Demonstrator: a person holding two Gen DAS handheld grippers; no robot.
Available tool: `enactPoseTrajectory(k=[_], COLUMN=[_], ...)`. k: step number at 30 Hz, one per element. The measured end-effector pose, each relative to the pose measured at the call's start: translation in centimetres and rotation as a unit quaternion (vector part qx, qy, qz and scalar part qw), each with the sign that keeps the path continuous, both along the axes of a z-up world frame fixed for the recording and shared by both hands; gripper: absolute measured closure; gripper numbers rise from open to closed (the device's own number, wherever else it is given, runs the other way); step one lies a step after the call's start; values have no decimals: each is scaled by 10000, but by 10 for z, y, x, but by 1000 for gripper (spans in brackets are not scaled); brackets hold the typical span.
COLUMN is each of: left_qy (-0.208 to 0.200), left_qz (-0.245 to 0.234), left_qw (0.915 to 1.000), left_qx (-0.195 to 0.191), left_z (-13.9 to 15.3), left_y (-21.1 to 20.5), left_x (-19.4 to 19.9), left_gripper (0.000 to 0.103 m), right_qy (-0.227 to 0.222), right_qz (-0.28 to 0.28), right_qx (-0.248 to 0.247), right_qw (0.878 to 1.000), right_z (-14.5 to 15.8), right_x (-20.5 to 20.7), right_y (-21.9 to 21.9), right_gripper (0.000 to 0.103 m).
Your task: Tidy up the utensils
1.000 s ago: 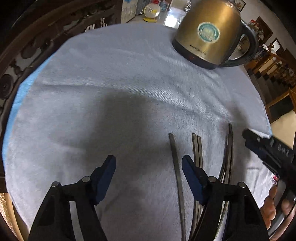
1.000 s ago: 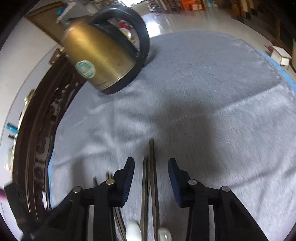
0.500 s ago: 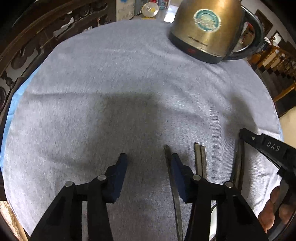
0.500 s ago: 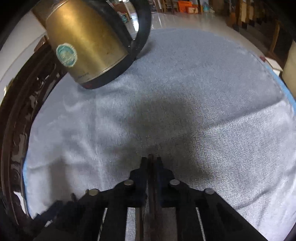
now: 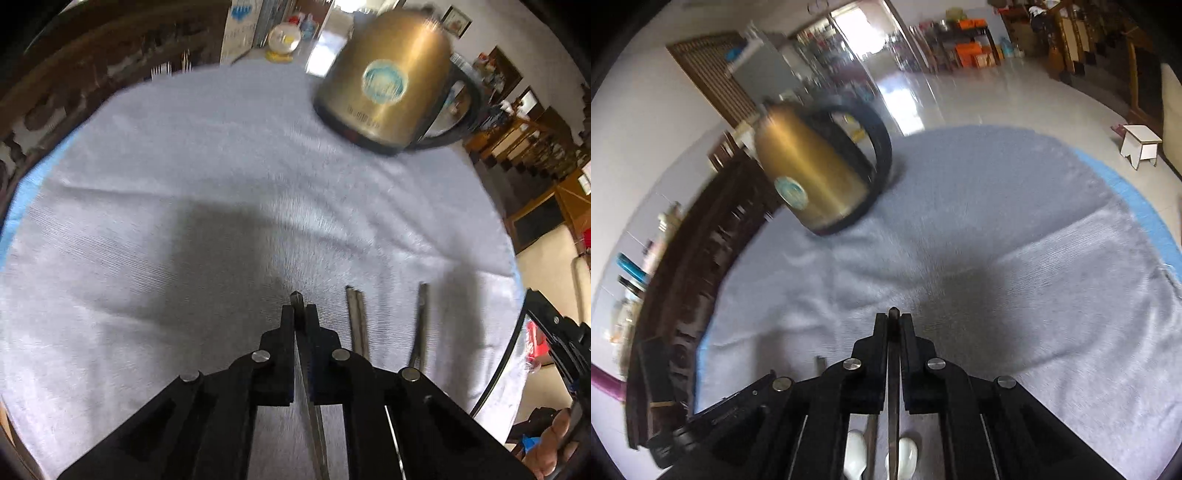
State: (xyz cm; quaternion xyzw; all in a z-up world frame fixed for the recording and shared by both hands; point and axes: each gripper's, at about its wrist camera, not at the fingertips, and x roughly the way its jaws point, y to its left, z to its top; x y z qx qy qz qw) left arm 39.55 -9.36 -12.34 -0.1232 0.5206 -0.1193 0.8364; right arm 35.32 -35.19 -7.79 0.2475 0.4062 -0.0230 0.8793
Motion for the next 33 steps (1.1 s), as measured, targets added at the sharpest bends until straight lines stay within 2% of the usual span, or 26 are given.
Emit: enactPoseTrajectory(k=[6, 8, 13, 18, 20, 22, 24, 26, 28, 30, 31, 32, 33], left_qy=[-936, -1261, -2058, -2527, -2391, -2076, -1447, -965, -573, -379, -262, -178, -104], left_qz=[115, 123, 167, 101, 155, 301, 602, 814, 1012, 1092, 1097, 1085, 1075], left_qw=[9955, 9919, 9784, 9670, 9704, 9774, 9875, 9920, 9932, 9933, 9936, 9939, 9942], left_qx=[-108, -93, 102, 315, 309, 262, 178, 26, -22, -21, -24, -9, 9], left_z=[64, 81, 110, 126, 123, 113, 91, 71, 51, 38, 32, 28, 23], left_y=[34, 35, 41, 44, 51, 64, 87, 106, 121, 126, 127, 125, 124], left_x=[-55, -76, -135, -177, -180, -172, -157, -143, -132, -129, -124, -123, -119], left_gripper=[99, 103, 103, 102, 103, 103, 103, 103, 103, 102, 99, 91, 87], right_qy=[-812, -1083, -1621, -1966, -2037, -2098, -2120, -2069, -1972, -1706, -1509, -1260, -1049], right_qz=[-40, -49, -115, -280, -328, -352, -385, -414, -476, -625, -747, -858, -939], right_qx=[-25, -96, -309, -399, -347, -359, -438, -422, -229, 100, 272, 432, 577], right_qw=[9967, 9941, 9862, 9793, 9779, 9765, 9755, 9766, 9789, 9833, 9853, 9874, 9884], right_z=[54, 66, 88, 95, 95, 99, 99, 94, 85, 69, 59, 47, 38], right_x=[-63, -91, -154, -204, -218, -230, -238, -240, -241, -239, -237, -234, -232], right_y=[11, 17, 39, 54, 59, 60, 60, 56, 45, 25, 14, 2, -8], right_gripper=[96, 96, 96, 98, 98, 98, 98, 98, 98, 97, 92, 77, 67])
